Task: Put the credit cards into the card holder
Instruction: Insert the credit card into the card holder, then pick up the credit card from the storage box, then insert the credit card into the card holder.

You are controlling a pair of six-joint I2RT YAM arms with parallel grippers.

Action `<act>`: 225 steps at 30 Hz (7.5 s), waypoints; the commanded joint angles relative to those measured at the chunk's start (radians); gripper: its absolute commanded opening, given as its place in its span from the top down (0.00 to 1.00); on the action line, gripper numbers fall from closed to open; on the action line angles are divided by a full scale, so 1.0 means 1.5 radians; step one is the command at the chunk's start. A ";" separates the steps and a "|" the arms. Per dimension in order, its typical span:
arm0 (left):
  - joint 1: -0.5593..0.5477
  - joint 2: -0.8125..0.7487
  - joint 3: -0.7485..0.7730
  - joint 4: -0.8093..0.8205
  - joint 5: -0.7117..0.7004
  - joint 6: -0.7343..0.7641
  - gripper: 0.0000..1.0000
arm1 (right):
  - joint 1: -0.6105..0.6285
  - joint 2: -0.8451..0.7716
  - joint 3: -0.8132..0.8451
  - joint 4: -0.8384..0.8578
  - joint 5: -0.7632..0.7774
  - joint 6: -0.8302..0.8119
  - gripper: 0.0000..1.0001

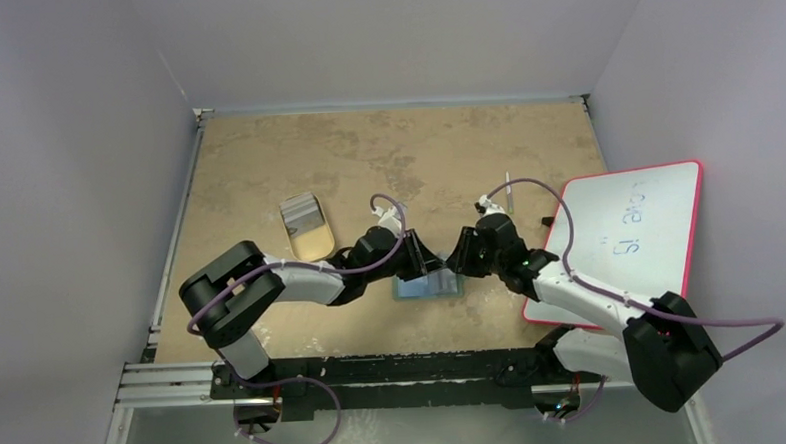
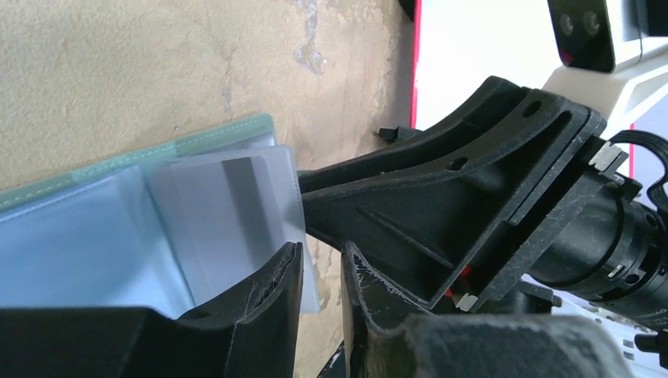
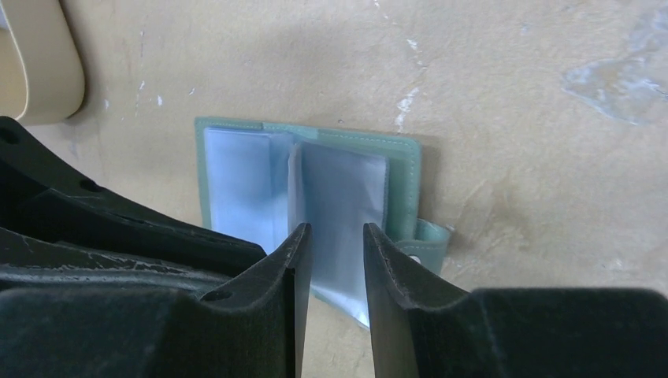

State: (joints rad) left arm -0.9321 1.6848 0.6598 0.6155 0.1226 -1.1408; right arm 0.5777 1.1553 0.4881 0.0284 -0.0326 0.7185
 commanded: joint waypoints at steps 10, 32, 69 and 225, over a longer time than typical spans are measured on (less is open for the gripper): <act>-0.003 -0.051 0.055 -0.166 -0.129 0.068 0.74 | 0.003 -0.107 0.056 -0.074 0.056 0.022 0.65; 0.283 -0.300 0.110 -0.670 -0.290 0.291 0.61 | 0.005 0.087 0.016 0.056 -0.043 0.007 0.65; 0.364 0.029 0.317 -0.743 -0.440 1.039 0.41 | 0.005 -0.220 0.259 -0.215 0.014 -0.109 0.51; 0.059 0.113 0.282 -0.665 0.083 0.210 0.84 | 0.005 0.023 0.010 -0.050 0.014 -0.001 0.51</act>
State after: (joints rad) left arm -0.8352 1.8393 1.0687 -0.3431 0.3393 -0.8608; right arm 0.5827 1.2083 0.4988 -0.0566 0.0044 0.7013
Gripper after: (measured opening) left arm 0.135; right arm 0.492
